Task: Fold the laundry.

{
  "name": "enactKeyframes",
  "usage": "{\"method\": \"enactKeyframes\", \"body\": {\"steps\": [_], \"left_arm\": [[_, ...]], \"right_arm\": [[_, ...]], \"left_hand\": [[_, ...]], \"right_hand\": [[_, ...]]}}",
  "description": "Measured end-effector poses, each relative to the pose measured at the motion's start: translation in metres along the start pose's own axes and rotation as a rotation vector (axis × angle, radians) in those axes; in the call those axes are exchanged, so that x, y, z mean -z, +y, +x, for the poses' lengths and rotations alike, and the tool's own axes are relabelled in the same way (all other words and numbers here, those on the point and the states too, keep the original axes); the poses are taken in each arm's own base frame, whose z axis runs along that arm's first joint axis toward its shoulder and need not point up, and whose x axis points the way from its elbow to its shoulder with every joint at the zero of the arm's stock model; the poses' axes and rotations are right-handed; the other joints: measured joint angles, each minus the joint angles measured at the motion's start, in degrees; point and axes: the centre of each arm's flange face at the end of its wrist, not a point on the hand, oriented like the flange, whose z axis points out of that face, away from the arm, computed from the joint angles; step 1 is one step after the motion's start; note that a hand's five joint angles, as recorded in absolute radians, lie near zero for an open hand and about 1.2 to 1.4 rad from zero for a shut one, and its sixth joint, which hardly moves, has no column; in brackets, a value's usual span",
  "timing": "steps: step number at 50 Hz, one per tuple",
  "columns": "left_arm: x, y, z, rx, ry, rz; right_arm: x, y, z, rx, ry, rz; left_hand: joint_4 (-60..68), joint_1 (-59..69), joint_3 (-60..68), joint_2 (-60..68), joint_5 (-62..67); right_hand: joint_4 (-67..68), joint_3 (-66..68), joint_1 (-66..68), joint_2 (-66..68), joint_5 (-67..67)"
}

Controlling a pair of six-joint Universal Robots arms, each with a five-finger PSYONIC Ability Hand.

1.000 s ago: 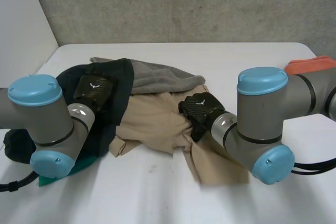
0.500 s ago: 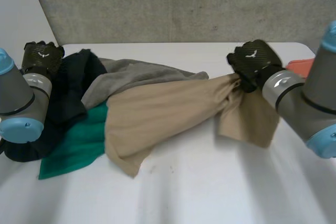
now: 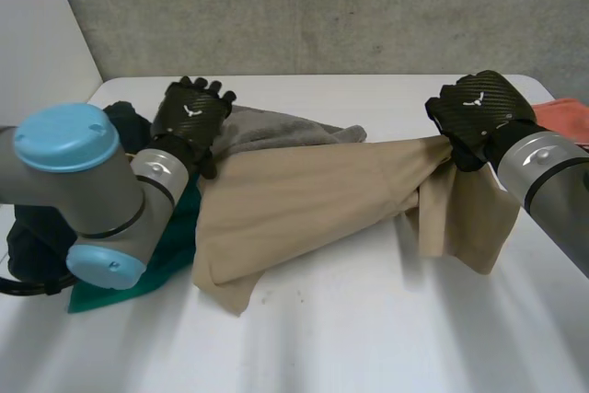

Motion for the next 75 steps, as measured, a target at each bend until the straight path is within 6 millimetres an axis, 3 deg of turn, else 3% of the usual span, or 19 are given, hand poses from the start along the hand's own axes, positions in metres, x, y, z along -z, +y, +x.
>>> {"method": "enactKeyframes", "body": {"steps": [5,8,9,12,14,23,29,35,38,39,40,41,43,46,55,63,67,74,75], "left_arm": [[-0.019,0.017,0.007,-0.015,0.011,-0.016],[-0.031,0.026,0.007,-0.034,0.001,-0.02],[-0.035,0.029,0.005,-0.042,-0.006,-0.021],[-0.046,0.035,-0.006,-0.066,-0.041,-0.019],[-0.05,0.036,-0.012,-0.073,-0.057,-0.017],[-0.069,0.021,-0.054,-0.092,-0.171,0.063],[-0.084,0.014,-0.104,-0.109,-0.302,0.119],[-0.096,0.026,-0.151,-0.128,-0.464,0.101],[-0.098,0.033,-0.16,-0.132,-0.51,0.077],[-0.098,0.035,-0.16,-0.132,-0.513,0.073],[-0.097,0.039,-0.156,-0.131,-0.505,0.059],[-0.097,0.039,-0.155,-0.13,-0.501,0.057],[-0.091,0.038,-0.138,-0.124,-0.45,0.054],[-0.084,0.033,-0.122,-0.114,-0.398,0.058],[-0.024,0.004,-0.037,-0.023,-0.108,0.05],[0.014,0.015,0.01,0.01,0.107,-0.052],[0.015,0.035,0.023,0.011,0.161,-0.121],[-0.004,0.059,0.03,-0.015,0.158,-0.157],[-0.014,0.067,0.027,-0.036,0.139,-0.163]], "right_arm": [[-0.001,0.006,0.01,-0.002,0.027,-0.018],[-0.003,0.01,0.016,0.002,0.043,-0.029],[-0.003,0.011,0.018,0.005,0.049,-0.032],[-0.005,0.015,0.025,0.019,0.067,-0.042],[-0.006,0.016,0.028,0.025,0.074,-0.045],[-0.012,0.025,0.042,0.058,0.112,-0.068],[-0.019,0.032,0.05,0.08,0.125,-0.088],[-0.021,0.036,0.049,0.098,0.121,-0.099],[-0.021,0.036,0.047,0.102,0.116,-0.102],[-0.021,0.036,0.047,0.102,0.115,-0.102],[-0.021,0.037,0.045,0.102,0.11,-0.105],[-0.021,0.037,0.045,0.101,0.109,-0.106],[-0.02,0.039,0.042,0.099,0.101,-0.111],[-0.02,0.04,0.04,0.097,0.094,-0.115],[-0.018,0.044,0.036,0.087,0.081,-0.127],[-0.016,0.049,0.031,0.081,0.068,-0.141],[-0.016,0.051,0.029,0.08,0.063,-0.147],[-0.014,0.056,0.025,0.076,0.051,-0.162],[-0.013,0.058,0.023,0.074,0.045,-0.169]], "left_hand": [[14.0,14.8,13.2,13.9,13.6],[14.0,14.8,13.2,13.9,13.6],[33.7,34.8,33.5,34.2,30.7],[52.6,49.1,51.6,52.7,48.9],[55.4,50.1,54.2,55.1,53.1],[56.0,50.1,54.7,55.6,53.4],[56.0,50.1,54.8,55.6,53.4],[56.0,50.1,55.0,55.8,53.4],[53.4,48.7,52.5,52.7,51.6],[38.2,34.5,37.7,38.1,37.9],[24.3,19.8,23.0,23.1,24.0],[24.3,19.8,23.0,23.1,24.0],[3.6,-0.7,3.8,3.8,3.6],[-0.5,-2.3,-0.7,-0.4,-0.2],[-0.6,-2.3,-0.8,-0.5,-0.2],[-0.6,-2.2,-0.8,-0.5,-0.2],[1.8,0.7,1.4,2.0,2.0],[13.8,13.7,13.0,13.7,13.8],[29.4,30.5,28.6,29.3,28.6]], "right_hand": [[0.0,0.0,0.0,0.0,0.0],[0.0,0.0,0.0,0.0,0.0],[0.0,0.0,0.0,0.0,0.0],[0.0,0.0,0.0,0.0,0.0],[0.0,0.0,0.0,0.0,0.0],[0.0,0.0,0.0,0.0,0.1],[0.0,0.0,0.0,0.0,0.0],[0.0,0.0,0.0,0.0,0.0],[0.0,0.0,0.0,0.0,0.0],[0.0,0.0,0.0,0.0,0.0],[0.0,0.0,0.5,0.0,0.0],[0.0,0.0,0.5,0.0,0.0],[0.0,0.0,0.5,0.0,0.0],[0.0,0.0,0.5,0.0,0.0],[0.0,0.0,0.9,0.0,0.0],[0.0,0.0,1.0,0.0,0.0],[0.0,0.0,1.0,0.0,0.0],[0.0,0.0,1.0,0.0,0.0],[0.0,0.0,1.0,0.0,0.0]]}}
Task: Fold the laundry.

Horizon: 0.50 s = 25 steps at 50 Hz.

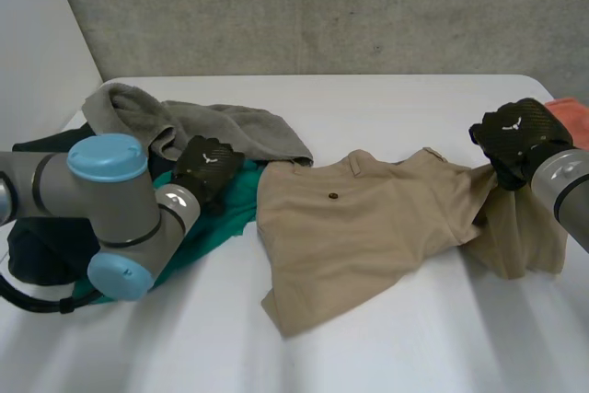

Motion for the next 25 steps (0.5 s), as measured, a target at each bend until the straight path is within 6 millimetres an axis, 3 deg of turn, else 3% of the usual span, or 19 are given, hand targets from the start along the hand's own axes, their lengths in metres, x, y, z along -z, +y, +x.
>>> {"method": "enactKeyframes", "body": {"steps": [2,3,4,8,11,13,16,19,22,23,24,25], "left_arm": [[-0.009,0.005,-0.008,-0.027,-0.027,-0.003],[-0.011,0.006,-0.01,-0.035,-0.033,-0.004],[-0.016,0.008,-0.016,-0.062,-0.056,-0.001],[-0.03,0.004,-0.04,-0.143,-0.156,0.036],[-0.041,-0.002,-0.074,-0.204,-0.303,0.07],[-0.047,-0.005,-0.117,-0.242,-0.473,0.084],[-0.049,-0.006,-0.164,-0.268,-0.643,0.09],[-0.047,-0.008,-0.192,-0.27,-0.738,0.101],[-0.045,-0.009,-0.201,-0.254,-0.77,0.114],[-0.044,-0.011,-0.2,-0.243,-0.768,0.12],[-0.044,-0.011,-0.197,-0.237,-0.763,0.123],[-0.043,-0.013,-0.192,-0.229,-0.75,0.127]], "right_arm": [[0.001,0.002,-0.002,-0.001,-0.005,-0.007],[0.001,0.002,-0.002,-0.002,-0.005,-0.008],[0.001,0.003,-0.003,-0.003,-0.008,-0.011],[0.002,0.005,-0.004,-0.004,-0.011,-0.018],[0.002,0.006,-0.004,-0.005,-0.011,-0.019],[0.002,0.006,-0.004,-0.004,-0.011,-0.019],[0.002,0.005,-0.004,-0.004,-0.011,-0.017],[0.003,0.005,-0.004,-0.004,-0.013,-0.015],[0.003,0.004,-0.005,-0.004,-0.017,-0.015],[0.003,0.004,-0.006,-0.004,-0.018,-0.015],[0.003,0.004,-0.006,-0.004,-0.02,-0.015],[0.004,0.004,-0.007,-0.005,-0.021,-0.015]], "left_hand": [[12.3,10.5,12.0,12.2,11.2],[12.3,10.5,12.0,12.2,11.2],[21.6,17.6,21.3,21.4,19.6],[26.3,17.6,25.7,25.8,21.3],[26.3,17.6,25.8,26.1,21.3],[26.3,17.6,25.8,26.2,21.3],[26.6,18.7,26.1,26.2,21.3],[26.0,20.6,25.7,25.8,22.8],[15.0,10.6,15.1,14.1,14.6],[0.9,-5.0,1.4,0.9,1.3],[-0.2,-6.3,-0.9,-1.4,0.1],[-16.9,-24.5,-16.0,-16.8,-16.3]], "right_hand": [[0.0,0.0,0.0,0.0,0.0],[0.0,0.0,0.0,0.0,0.0],[0.0,0.0,0.0,0.0,0.0],[0.0,0.0,0.0,0.0,0.0],[0.0,0.0,0.0,0.0,0.0],[0.0,0.0,0.0,0.0,0.0],[0.0,0.0,0.0,0.0,0.0],[0.0,0.0,0.0,0.0,0.0],[0.0,0.0,0.0,0.0,0.0],[0.0,0.0,0.0,0.0,0.0],[0.0,0.0,0.0,0.0,0.0],[0.0,0.0,0.0,0.0,0.0]]}}
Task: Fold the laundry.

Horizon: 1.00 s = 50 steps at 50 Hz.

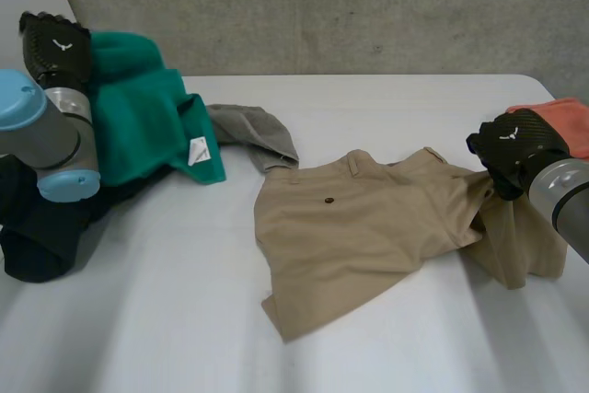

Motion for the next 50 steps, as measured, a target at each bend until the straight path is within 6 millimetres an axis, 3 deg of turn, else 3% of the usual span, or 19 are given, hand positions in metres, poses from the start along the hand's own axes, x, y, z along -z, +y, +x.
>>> {"method": "enactKeyframes", "body": {"steps": [3,10,17,22,31,35,45,48,50], "left_arm": [[0.013,-0.009,0.01,0.02,0.044,0.004],[0.042,-0.025,0.03,0.043,0.141,0.013],[0.089,-0.057,0.062,0.137,0.329,0.082],[0.105,-0.074,0.082,0.224,0.47,0.16],[0.105,-0.075,0.13,0.277,0.668,0.254],[0.097,-0.062,0.155,0.274,0.727,0.241],[0.09,-0.034,0.184,0.267,0.794,0.194],[0.082,-0.027,0.189,0.265,0.778,0.202],[0.077,-0.024,0.19,0.264,0.763,0.211]], "right_arm": [[0.001,0.0,-0.001,0.0,-0.003,0.0],[0.002,0.0,-0.001,-0.003,-0.004,0.0],[0.005,-0.002,-0.003,-0.004,-0.007,0.005],[0.008,-0.002,-0.005,-0.005,-0.014,0.002],[0.011,0.004,-0.011,-0.008,-0.031,-0.017],[0.012,0.008,-0.013,-0.011,-0.035,-0.03],[0.012,0.013,-0.014,-0.011,-0.04,-0.046],[0.013,0.014,-0.015,-0.009,-0.043,-0.049],[0.013,0.015,-0.015,-0.009,-0.045,-0.052]], "left_hand": [[-13.1,-8.9,-13.4,-13.2,-12.4],[-13.6,-8.9,-13.9,-13.8,-12.5],[-13.6,-8.9,-13.9,-13.8,-12.5],[-13.6,-8.7,-13.9,-13.8,-12.5],[-10.4,-5.0,-11.0,-10.3,-10.1],[-6.3,-0.7,-7.3,-6.7,-6.2],[-0.5,4.9,-1.2,-0.6,-0.3],[7.3,14.0,6.5,7.0,7.2],[27.5,35.2,27.1,27.8,27.1]], "right_hand": [[0.0,0.0,0.0,0.0,0.0],[0.0,0.0,0.0,0.0,0.0],[0.0,0.0,0.5,0.0,0.0],[0.0,0.0,0.5,0.0,0.0],[0.0,0.0,0.5,0.0,0.0],[0.0,0.0,0.5,0.0,0.0],[0.0,0.0,0.5,0.0,0.0],[0.0,0.0,0.5,0.0,0.0],[0.0,0.0,0.5,0.0,0.0]]}}
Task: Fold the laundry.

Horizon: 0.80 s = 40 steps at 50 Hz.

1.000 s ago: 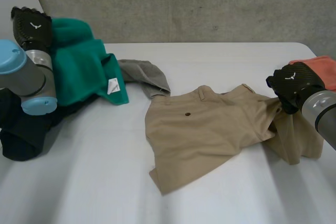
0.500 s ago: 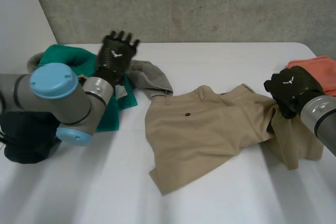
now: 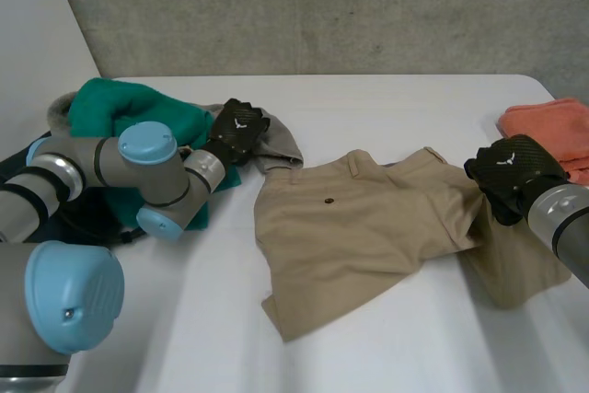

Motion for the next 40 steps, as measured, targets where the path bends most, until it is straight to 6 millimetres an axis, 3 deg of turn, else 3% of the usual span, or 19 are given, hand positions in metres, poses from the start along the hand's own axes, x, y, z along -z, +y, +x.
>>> {"method": "enactKeyframes", "body": {"steps": [4,5,8,10,12,13,14,16,19,20,22,23,25,26,34,40], "left_arm": [[-0.007,0.006,-0.008,-0.016,-0.042,0.015],[-0.009,0.008,-0.014,-0.027,-0.07,0.017],[-0.013,0.013,-0.035,-0.062,-0.168,0.014],[-0.014,0.019,-0.068,-0.122,-0.314,-0.004],[-0.013,0.021,-0.087,-0.155,-0.389,-0.017],[-0.008,0.024,-0.125,-0.22,-0.528,-0.049],[-0.008,0.024,-0.125,-0.22,-0.528,-0.049],[0.003,0.025,-0.166,-0.285,-0.662,-0.091],[0.017,0.023,-0.193,-0.312,-0.728,-0.123],[0.017,0.023,-0.193,-0.312,-0.728,-0.123],[0.026,0.017,-0.194,-0.297,-0.708,-0.121],[0.027,0.016,-0.193,-0.292,-0.7,-0.118],[0.032,0.007,-0.181,-0.264,-0.645,-0.1],[0.033,0.003,-0.174,-0.256,-0.625,-0.092],[0.046,-0.041,-0.113,-0.202,-0.467,-0.038],[0.063,-0.075,-0.082,-0.15,-0.395,-0.019]], "right_arm": [[0.001,0.001,-0.001,0.0,-0.004,-0.005],[0.001,0.002,-0.001,-0.001,-0.005,-0.007],[0.002,0.003,-0.001,-0.001,-0.004,-0.011],[0.002,0.004,0.0,0.0,-0.001,-0.014],[0.002,0.004,0.0,0.002,0.001,-0.015],[0.002,0.004,0.001,0.004,0.004,-0.015],[0.002,0.004,0.001,0.004,0.004,-0.015],[0.002,0.004,0.002,0.007,0.007,-0.015],[0.002,0.004,0.003,0.01,0.009,-0.014],[0.002,0.004,0.003,0.01,0.009,-0.014],[0.002,0.004,0.003,0.01,0.009,-0.013],[0.002,0.004,0.003,0.01,0.009,-0.013],[0.002,0.003,0.002,0.009,0.008,-0.012],[0.002,0.003,0.002,0.009,0.006,-0.01],[0.005,-0.005,-0.004,-0.002,-0.014,0.02],[0.01,-0.023,-0.01,-0.007,-0.033,0.081]], "left_hand": [[0.9,0.8,0.4,0.4,0.9],[15.5,10.9,14.6,14.8,13.8],[15.9,10.9,15.0,15.2,13.8],[16.0,10.9,15.1,15.2,13.8],[16.0,10.9,15.1,15.2,13.8],[16.0,10.9,15.1,15.2,13.8],[16.0,10.9,15.1,15.2,13.8],[16.0,10.9,15.1,15.3,13.8],[15.9,10.8,15.0,15.2,13.8],[15.9,10.8,15.0,15.2,13.8],[-7.6,-15.5,-8.0,-9.5,-8.8],[-7.6,-15.5,-8.0,-9.5,-8.8],[-32.6,-39.8,-32.3,-32.9,-32.9],[-37.8,-42.6,-37.6,-38.1,-37.5],[-41.0,-43.3,-40.9,-41.4,-39.6],[-41.0,-43.3,-40.9,-41.4,-39.6]], "right_hand": [[0.0,0.0,0.0,0.0,0.0],[0.0,0.0,0.0,0.0,0.0],[0.0,0.0,0.0,0.0,0.0],[0.0,0.0,0.0,0.0,0.0],[0.0,0.0,0.0,0.0,0.0],[0.0,0.0,0.0,0.0,0.0],[0.0,0.0,0.0,0.0,0.0],[0.0,0.0,0.0,0.0,0.0],[0.0,0.0,0.0,0.0,0.0],[0.0,0.0,0.0,0.0,0.0],[0.0,0.0,0.0,0.0,0.0],[0.0,0.0,0.0,0.0,0.0],[0.0,0.0,0.0,0.0,0.0],[0.0,0.0,0.0,0.0,0.0],[0.0,0.0,0.0,0.0,0.0],[0.0,0.0,0.0,0.5,0.0]]}}
